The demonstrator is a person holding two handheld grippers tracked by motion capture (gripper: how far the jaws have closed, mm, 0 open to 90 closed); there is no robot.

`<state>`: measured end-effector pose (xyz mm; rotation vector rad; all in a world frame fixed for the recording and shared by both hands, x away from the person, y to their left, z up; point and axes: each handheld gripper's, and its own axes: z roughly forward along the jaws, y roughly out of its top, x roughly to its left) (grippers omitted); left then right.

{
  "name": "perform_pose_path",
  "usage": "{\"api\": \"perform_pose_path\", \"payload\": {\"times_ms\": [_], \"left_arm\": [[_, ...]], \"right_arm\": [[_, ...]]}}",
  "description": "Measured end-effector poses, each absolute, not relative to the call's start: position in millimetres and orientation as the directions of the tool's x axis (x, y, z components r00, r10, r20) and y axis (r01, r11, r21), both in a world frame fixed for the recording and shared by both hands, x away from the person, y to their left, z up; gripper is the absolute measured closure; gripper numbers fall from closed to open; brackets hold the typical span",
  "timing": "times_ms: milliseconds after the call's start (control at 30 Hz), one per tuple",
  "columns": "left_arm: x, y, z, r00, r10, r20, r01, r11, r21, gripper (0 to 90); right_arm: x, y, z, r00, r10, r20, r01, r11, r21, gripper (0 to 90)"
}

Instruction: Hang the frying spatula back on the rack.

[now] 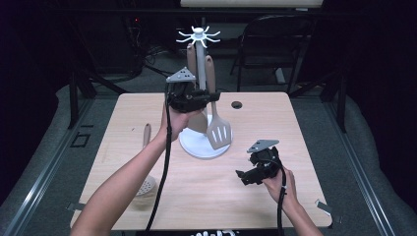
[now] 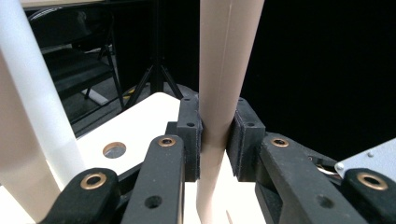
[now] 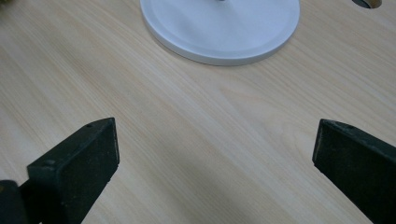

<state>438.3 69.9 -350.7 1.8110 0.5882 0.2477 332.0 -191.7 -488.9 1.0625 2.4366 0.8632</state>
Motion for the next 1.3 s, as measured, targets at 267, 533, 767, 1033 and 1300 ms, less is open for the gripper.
{"api": "perform_pose_path", "payload": {"times_ms": [267, 533, 767, 1033, 1300], "left_arm": [[446.2, 70.1, -343.6, 0.847, 0.517, -0.123, 0.270, -0.219, 0.938, 77.1], [453.9, 70.9, -337.7, 0.841, 0.524, -0.132, 0.282, -0.217, 0.935, 77.1], [462.1, 71.8, -337.9, 0.829, 0.538, -0.151, 0.307, -0.214, 0.927, 77.1], [466.6, 70.7, -339.3, 0.812, 0.566, -0.141, 0.315, -0.223, 0.923, 77.1], [470.5, 73.3, -338.9, 0.798, 0.586, -0.139, 0.321, -0.218, 0.922, 77.1]], "right_arm": [[332.1, -191.2, -489.4, -0.665, 0.744, -0.072, 0.537, 0.543, 0.646, 0.1], [332.5, -190.8, -490.9, -0.665, 0.743, -0.075, 0.541, 0.548, 0.638, 0.2], [332.7, -190.6, -491.8, -0.669, 0.740, -0.071, 0.541, 0.550, 0.636, 0.1], [333.5, -190.0, -493.4, -0.681, 0.730, -0.064, 0.543, 0.561, 0.624, 0.1], [333.9, -189.3, -494.7, -0.685, 0.726, -0.060, 0.545, 0.566, 0.618, 0.0]]}}
